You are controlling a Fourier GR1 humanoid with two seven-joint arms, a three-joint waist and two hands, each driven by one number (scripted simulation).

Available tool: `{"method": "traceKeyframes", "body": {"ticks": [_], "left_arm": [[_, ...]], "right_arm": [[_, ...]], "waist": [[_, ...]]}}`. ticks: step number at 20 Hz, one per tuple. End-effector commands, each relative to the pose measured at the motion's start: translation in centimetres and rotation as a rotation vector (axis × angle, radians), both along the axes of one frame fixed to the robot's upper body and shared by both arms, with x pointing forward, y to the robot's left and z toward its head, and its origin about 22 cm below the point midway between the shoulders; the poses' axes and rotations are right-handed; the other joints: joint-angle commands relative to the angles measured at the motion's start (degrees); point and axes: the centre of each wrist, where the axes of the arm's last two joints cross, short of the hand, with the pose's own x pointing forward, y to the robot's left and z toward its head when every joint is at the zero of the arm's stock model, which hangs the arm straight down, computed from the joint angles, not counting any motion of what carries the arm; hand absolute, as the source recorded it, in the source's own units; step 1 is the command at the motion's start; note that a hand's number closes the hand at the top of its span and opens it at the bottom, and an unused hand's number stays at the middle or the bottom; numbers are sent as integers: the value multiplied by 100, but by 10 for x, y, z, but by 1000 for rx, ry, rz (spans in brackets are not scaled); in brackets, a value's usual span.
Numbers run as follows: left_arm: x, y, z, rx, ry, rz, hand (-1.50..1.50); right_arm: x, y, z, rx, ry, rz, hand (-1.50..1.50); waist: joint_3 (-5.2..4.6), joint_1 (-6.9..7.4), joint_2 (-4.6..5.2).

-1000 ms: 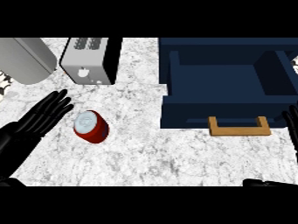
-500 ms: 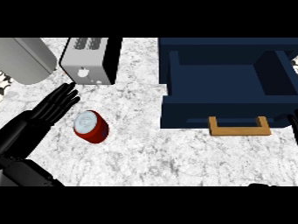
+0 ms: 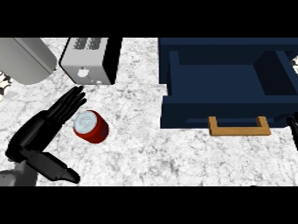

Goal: Pick up the can, place it into the drawer and close the drawer

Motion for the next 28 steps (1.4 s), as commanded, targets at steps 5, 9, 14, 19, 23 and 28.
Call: {"method": "traceKeyframes", "body": {"ticks": [5, 9, 14, 19, 23, 28], "left_arm": [[12, 19, -29, 33, 8, 32, -150], [24, 14, -45, 14, 5, 57, -150], [23, 26, -71, 45, 32, 66, -150], [12, 42, -92, 47, 31, 49, -150], [28, 41, -108, 55, 25, 67, -150], [30, 58, -117, 55, 62, 54, -150]], "right_arm": [[7, -12, 0, 18, -6, 11, -150], [1, -4, -1, -3, 16, -8, -150], [4, -19, -11, 0, -1, 3, -150], [-1, -12, -13, -16, -7, -3, -150], [-2, -14, 2, -5, -4, 19, -150], [5, -2, -15, 0, -16, 8, -150]], "waist": [[0, 5, 0], [0, -1, 0], [0, -2, 2], [0, 0, 0], [-2, -18, 4], [-2, -20, 8]]}}
